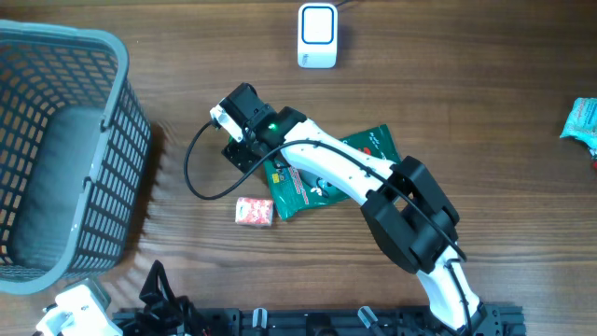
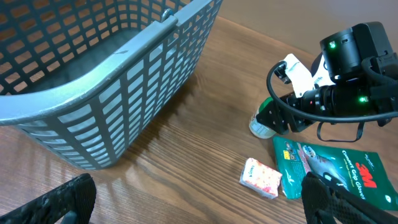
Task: Scan the item barcode
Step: 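Reach the right gripper to the green-lidded jar and grasp it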
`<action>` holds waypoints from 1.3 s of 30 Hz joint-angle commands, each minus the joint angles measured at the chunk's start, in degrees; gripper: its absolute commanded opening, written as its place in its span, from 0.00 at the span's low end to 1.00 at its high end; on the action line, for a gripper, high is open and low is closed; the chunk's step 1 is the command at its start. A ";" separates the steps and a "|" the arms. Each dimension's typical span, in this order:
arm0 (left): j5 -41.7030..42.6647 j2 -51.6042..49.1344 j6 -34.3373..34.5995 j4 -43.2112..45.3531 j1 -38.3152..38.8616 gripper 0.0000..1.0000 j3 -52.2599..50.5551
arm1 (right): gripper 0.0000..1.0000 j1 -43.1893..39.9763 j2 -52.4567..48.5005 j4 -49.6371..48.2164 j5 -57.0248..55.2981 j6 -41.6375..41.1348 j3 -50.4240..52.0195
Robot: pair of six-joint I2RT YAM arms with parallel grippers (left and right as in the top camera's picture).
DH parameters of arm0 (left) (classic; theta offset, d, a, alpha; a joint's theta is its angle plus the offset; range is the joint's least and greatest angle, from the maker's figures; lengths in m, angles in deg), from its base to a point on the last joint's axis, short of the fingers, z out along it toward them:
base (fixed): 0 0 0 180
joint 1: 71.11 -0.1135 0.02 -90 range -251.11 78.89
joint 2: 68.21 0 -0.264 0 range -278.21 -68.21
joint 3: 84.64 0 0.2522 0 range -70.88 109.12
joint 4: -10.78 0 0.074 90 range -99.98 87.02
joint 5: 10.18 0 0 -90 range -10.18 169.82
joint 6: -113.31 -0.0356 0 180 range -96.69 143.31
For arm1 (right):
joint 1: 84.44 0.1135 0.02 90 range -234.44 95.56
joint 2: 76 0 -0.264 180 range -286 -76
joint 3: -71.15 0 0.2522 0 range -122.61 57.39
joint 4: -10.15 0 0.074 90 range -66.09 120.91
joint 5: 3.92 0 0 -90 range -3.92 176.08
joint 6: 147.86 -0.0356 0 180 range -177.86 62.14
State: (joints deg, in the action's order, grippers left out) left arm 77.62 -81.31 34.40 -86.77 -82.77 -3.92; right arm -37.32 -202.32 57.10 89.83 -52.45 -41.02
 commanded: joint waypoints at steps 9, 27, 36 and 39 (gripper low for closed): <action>0.24 0.26 0.09 0.20 -0.35 1.00 0.00 | 0.66 -6.29 2.49 7.87 -12.35 -25.46 -4.02; 0.24 0.26 0.09 0.17 -0.35 1.00 0.00 | 0.99 -15.87 9.14 27.12 -2.80 -51.82 -8.74; 0.24 0.26 0.09 0.17 -0.35 1.00 0.00 | 1.00 -17.09 8.90 22.60 -2.75 -0.20 -7.23; 0.24 0.26 0.09 0.17 -0.35 1.00 0.00 | 1.00 -17.14 4.90 18.32 -2.78 -0.24 -7.23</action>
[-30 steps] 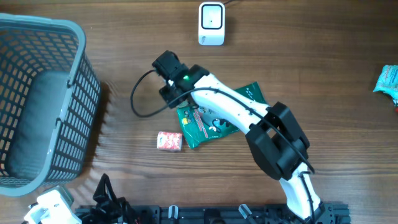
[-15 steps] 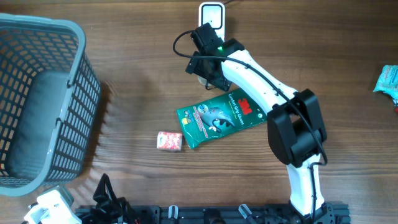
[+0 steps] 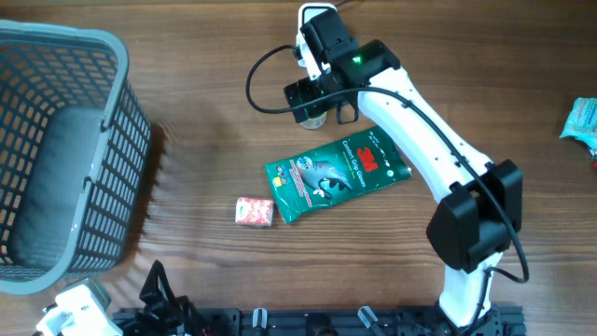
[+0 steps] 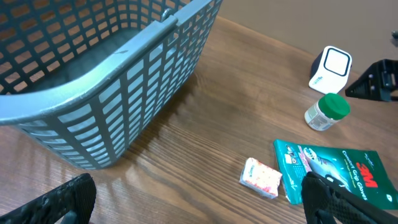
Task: Scan the item barcode
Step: 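Reach the right gripper to the green-lidded jar and grasp it, then lift the jar and hold it up to the white scanner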
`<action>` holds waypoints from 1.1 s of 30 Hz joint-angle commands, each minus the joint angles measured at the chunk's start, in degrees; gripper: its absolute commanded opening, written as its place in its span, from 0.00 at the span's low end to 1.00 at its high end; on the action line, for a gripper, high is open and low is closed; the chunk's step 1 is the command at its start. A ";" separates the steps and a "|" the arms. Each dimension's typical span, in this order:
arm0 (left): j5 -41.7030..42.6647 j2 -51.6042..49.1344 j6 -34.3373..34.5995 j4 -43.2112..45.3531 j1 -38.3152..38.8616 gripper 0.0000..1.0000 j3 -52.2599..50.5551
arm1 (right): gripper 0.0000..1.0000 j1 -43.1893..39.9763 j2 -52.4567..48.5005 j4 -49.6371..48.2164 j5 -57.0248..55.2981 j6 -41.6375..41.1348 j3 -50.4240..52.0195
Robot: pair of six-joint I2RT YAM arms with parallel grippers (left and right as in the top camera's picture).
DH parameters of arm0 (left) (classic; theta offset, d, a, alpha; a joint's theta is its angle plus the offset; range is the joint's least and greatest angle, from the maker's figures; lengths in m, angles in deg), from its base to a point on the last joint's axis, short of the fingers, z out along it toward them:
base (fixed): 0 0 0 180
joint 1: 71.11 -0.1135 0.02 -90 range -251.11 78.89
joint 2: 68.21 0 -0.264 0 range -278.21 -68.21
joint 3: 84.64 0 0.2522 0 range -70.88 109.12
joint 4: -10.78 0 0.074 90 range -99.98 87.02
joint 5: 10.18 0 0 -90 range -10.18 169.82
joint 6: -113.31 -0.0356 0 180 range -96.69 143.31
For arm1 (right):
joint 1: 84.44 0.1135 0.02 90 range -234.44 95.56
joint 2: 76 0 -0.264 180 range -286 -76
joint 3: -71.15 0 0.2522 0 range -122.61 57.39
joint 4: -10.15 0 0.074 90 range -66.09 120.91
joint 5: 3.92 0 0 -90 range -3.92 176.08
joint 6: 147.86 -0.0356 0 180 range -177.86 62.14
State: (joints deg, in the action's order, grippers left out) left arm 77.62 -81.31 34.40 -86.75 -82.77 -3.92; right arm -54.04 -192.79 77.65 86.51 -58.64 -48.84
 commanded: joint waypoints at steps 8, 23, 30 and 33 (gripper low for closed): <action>0.24 0.26 0.09 0.15 -0.35 1.00 0.00 | 1.00 -0.42 -10.75 -7.30 1.11 5.88 0.59; 0.24 0.26 0.09 0.15 -0.35 1.00 0.00 | 0.75 -0.48 -17.66 -9.51 0.92 2.23 0.37; 0.24 0.26 0.09 0.15 -0.35 1.00 0.00 | 0.60 -0.48 -15.50 1.97 0.76 -2.43 -9.07; 0.24 0.26 0.09 0.15 -0.35 1.00 0.00 | 0.58 -0.48 -13.73 19.12 3.32 -9.33 -18.14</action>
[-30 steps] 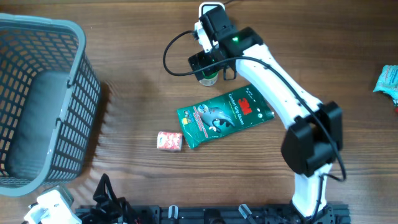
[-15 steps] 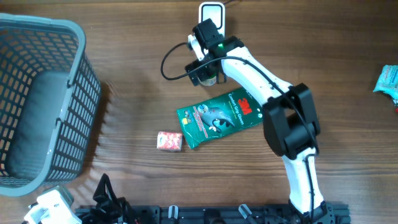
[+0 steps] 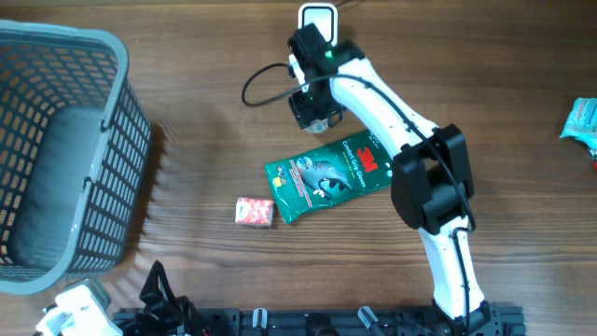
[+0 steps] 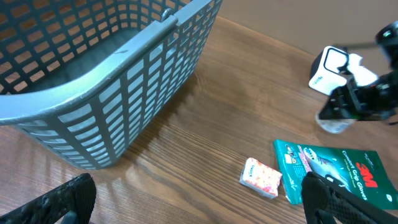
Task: Scan the item barcode
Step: 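Lift the jar and hold it up to the white scanner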
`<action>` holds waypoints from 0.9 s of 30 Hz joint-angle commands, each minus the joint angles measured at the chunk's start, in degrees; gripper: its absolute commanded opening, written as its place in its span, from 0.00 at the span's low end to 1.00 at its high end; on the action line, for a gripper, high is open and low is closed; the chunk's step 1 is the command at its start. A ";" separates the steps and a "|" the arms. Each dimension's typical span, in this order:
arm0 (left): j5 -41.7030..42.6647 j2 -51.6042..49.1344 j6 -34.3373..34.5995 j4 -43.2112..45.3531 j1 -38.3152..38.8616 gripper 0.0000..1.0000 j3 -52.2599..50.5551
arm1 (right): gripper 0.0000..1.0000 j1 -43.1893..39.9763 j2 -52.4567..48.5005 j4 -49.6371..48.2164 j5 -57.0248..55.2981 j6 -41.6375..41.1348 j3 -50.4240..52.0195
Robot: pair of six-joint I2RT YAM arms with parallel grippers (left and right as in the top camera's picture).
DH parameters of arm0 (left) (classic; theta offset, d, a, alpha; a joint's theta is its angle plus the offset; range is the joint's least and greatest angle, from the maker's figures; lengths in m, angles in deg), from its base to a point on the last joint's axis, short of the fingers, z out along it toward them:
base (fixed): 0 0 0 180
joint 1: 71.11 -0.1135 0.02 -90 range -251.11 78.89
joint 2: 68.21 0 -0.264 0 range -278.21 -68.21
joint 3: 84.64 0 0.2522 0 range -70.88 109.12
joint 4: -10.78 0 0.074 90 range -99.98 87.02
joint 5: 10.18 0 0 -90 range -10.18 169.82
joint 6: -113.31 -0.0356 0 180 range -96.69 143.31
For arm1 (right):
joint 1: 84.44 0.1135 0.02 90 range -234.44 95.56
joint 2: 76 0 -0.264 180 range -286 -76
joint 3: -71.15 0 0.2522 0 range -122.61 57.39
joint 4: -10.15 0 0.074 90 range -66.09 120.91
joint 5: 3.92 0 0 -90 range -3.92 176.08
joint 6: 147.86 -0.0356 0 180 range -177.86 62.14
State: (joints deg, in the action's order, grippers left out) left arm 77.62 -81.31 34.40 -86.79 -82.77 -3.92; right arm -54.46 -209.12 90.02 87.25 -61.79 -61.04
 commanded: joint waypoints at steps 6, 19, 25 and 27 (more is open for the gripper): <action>0.24 0.26 0.09 0.20 -0.35 1.00 0.00 | 0.56 -0.07 3.80 19.56 6.45 -15.32 -6.16; 0.24 0.26 0.09 0.22 -0.35 1.00 0.00 | 0.51 -0.07 4.35 1.33 -6.99 -13.60 -9.81; 0.24 0.26 0.09 0.22 -0.35 1.00 0.00 | 0.51 -0.07 4.07 -23.02 -16.33 -10.32 -9.44; 0.24 0.26 0.09 0.20 -0.35 1.00 0.00 | 0.50 -0.26 3.85 -31.69 -16.83 -9.53 -7.69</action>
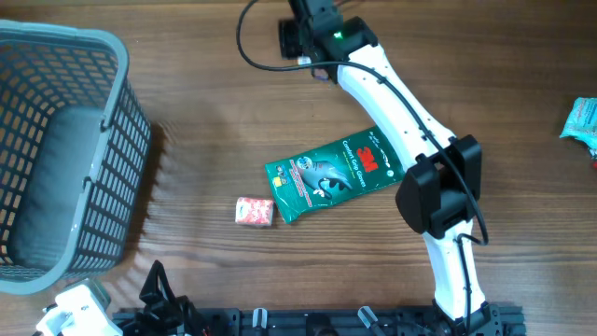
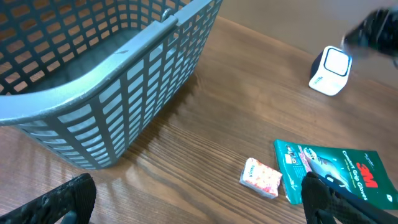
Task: Scan the item barcode
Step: 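Lift the jar and hold it up to the white scanner, then carry the jar to the right table edge and set it down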
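The white barcode scanner [image 2: 331,70] stands at the far side of the table. My right gripper [image 1: 303,42] reaches to that far edge and covers the scanner from above; in the left wrist view the right gripper [image 2: 376,31] is a dark blur just above and right of the scanner. The small clear jar with the green lid stands nowhere on the table, and the gripper hides what it holds. My left gripper [image 2: 193,208] hangs open low at the near left, with nothing between its fingers.
A grey mesh basket [image 1: 56,149] fills the left side. A green glove packet [image 1: 336,173] lies mid-table with a small pink packet [image 1: 254,211] to its left. A teal packet [image 1: 583,121] sits at the right edge. The right arm spans from the near edge to the far edge.
My right gripper was down over the jar, just in front of the scanner. Now it is up at the scanner by the far edge, and the jar is gone from the table.
My right gripper was at the jar left of the glove packet. Then the jar stood free in front of the scanner, the gripper beside it. Then the gripper was over the jar again, and now it is at the scanner with the jar off the table. The left arm stayed still.
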`<action>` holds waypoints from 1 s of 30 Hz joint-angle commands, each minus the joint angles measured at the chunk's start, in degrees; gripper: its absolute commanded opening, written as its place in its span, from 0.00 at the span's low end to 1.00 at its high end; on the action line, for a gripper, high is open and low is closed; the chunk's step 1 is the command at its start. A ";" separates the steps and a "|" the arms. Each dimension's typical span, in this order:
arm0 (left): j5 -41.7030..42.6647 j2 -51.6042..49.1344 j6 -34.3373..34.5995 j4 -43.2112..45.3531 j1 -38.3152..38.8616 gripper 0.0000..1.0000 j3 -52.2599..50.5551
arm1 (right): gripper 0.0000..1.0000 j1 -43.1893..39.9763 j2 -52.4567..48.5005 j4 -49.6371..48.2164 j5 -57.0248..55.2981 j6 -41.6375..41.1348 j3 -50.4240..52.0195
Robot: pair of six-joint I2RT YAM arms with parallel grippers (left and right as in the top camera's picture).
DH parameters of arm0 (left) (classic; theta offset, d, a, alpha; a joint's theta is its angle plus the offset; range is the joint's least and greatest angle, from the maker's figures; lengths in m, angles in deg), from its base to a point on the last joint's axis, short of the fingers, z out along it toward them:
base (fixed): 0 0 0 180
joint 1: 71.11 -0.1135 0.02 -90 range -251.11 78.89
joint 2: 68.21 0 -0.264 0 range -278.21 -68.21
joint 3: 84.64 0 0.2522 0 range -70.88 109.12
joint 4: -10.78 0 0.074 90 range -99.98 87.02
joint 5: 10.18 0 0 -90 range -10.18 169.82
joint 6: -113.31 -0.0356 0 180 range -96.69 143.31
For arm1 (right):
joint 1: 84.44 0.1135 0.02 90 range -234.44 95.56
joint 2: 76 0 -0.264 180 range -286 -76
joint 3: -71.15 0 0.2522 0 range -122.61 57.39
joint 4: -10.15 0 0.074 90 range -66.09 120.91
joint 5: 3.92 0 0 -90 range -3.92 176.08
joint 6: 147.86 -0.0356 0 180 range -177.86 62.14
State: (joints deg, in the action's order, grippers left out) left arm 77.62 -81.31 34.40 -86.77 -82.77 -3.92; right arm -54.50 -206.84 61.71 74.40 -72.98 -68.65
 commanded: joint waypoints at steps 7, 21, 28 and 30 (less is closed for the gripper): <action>0.24 0.26 0.09 0.17 -0.35 1.00 0.00 | 0.50 -2.97 -1.09 -28.09 -8.44 1.53 8.00; 0.24 0.26 0.09 0.17 -0.35 1.00 0.00 | 0.48 -5.49 -3.56 -61.18 -5.14 4.59 24.92; 0.24 0.26 0.11 0.17 -0.35 1.00 0.00 | 0.49 -5.49 -10.34 -67.36 -4.94 4.17 24.92; 0.24 0.26 0.09 0.20 -0.35 1.00 0.00 | 0.49 -5.46 -10.29 -67.89 -4.96 4.11 24.90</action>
State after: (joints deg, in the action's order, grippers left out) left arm 77.62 -81.31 34.40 -86.77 -82.77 -3.92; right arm -60.16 -217.23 -4.84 68.70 -69.30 -43.49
